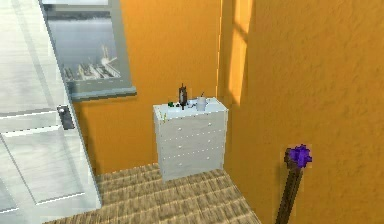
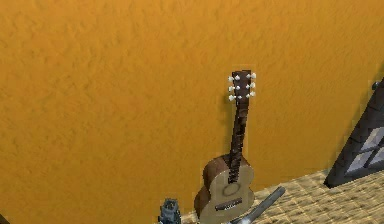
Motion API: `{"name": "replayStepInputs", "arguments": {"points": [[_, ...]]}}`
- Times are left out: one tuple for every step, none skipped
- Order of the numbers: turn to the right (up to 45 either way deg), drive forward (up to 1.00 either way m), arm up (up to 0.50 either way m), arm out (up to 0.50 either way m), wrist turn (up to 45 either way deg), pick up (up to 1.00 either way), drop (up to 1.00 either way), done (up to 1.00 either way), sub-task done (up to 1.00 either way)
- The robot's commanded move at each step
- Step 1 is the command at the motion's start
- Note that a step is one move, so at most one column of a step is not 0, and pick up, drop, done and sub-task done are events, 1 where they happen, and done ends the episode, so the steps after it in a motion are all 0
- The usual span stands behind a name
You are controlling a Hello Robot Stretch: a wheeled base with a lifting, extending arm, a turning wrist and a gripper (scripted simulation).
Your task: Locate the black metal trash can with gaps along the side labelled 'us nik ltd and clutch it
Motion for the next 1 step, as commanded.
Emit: {"name": "replayStepInputs", "arguments": {"points": [[0.0,0.0,0.0,0.0,0.0,0.0,0.0,1.0,0.0]]}}
